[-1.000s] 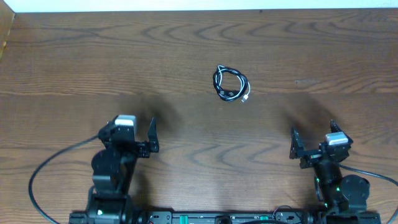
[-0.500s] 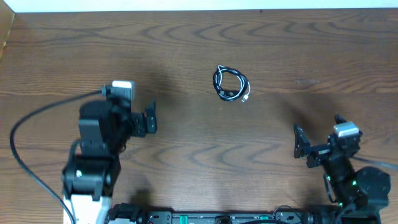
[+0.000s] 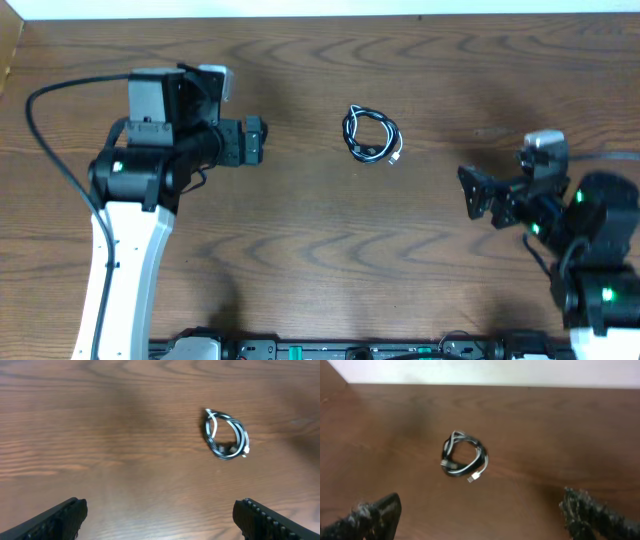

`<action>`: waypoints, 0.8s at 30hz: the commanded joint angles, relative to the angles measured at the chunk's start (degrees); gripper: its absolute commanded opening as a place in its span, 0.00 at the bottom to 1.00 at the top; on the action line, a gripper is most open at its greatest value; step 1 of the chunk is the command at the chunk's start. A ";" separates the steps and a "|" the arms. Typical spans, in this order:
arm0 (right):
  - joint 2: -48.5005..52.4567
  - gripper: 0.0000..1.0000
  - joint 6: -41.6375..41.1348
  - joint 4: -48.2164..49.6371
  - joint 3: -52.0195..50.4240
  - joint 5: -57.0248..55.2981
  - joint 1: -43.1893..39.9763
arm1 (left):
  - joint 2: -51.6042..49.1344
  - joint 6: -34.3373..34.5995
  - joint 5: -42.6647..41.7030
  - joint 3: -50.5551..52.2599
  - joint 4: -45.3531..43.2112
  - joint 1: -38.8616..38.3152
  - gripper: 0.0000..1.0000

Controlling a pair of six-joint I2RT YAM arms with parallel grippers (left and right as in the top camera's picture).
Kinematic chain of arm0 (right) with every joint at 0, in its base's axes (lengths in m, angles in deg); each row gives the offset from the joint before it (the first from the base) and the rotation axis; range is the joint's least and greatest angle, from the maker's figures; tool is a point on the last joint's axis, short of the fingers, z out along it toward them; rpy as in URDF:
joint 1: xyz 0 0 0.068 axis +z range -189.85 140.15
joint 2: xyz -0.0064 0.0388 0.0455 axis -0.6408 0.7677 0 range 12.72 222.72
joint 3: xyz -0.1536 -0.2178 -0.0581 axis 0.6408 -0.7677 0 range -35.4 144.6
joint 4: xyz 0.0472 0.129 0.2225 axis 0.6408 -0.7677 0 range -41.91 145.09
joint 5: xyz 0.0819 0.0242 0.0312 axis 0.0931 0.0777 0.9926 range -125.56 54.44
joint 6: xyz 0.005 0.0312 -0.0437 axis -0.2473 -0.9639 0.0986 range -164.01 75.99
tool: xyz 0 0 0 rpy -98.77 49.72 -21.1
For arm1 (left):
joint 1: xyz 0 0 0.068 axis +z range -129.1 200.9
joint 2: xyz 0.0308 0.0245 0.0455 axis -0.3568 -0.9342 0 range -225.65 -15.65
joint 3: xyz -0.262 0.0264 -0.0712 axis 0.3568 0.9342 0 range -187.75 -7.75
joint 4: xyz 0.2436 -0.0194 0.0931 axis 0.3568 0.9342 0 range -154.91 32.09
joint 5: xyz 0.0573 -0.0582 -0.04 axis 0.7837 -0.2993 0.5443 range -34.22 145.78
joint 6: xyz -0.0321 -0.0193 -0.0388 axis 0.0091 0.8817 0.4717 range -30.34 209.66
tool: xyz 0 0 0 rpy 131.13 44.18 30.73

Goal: Untangle cables
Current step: 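Raise both arms and move the left gripper toward the cable coil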

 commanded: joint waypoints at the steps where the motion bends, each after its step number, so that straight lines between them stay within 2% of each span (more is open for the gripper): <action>1: 5.22 0.99 -1.05 -2.47 4.76 5.51 0.35 | -1.55 0.28 -4.59 -1.31 -0.46 -0.20 0.98; 8: 16.15 0.99 -1.07 -3.85 7.65 13.64 0.35 | -2.84 3.06 -10.60 -1.29 -0.50 -0.17 0.98; 9: 17.33 0.99 -1.29 -3.91 7.65 14.53 0.35 | -3.13 3.19 -10.67 -1.29 -1.16 -0.28 1.00; 13: 20.17 0.99 -2.29 -4.87 7.65 19.17 0.37 | -5.73 4.66 -9.79 -1.31 -2.36 -2.25 0.93; 16: 21.22 0.99 -1.77 -4.20 7.65 19.52 0.35 | -9.35 10.69 -6.51 -1.88 -4.48 -4.81 0.91; 21: 21.35 0.84 -1.51 -3.02 7.65 16.13 0.33 | -18.49 16.28 -2.95 -8.04 -6.78 -9.77 0.82; 24: 21.35 0.83 -3.26 -3.06 7.65 12.94 0.35 | -25.38 17.09 -2.10 -14.14 -6.78 -12.09 0.80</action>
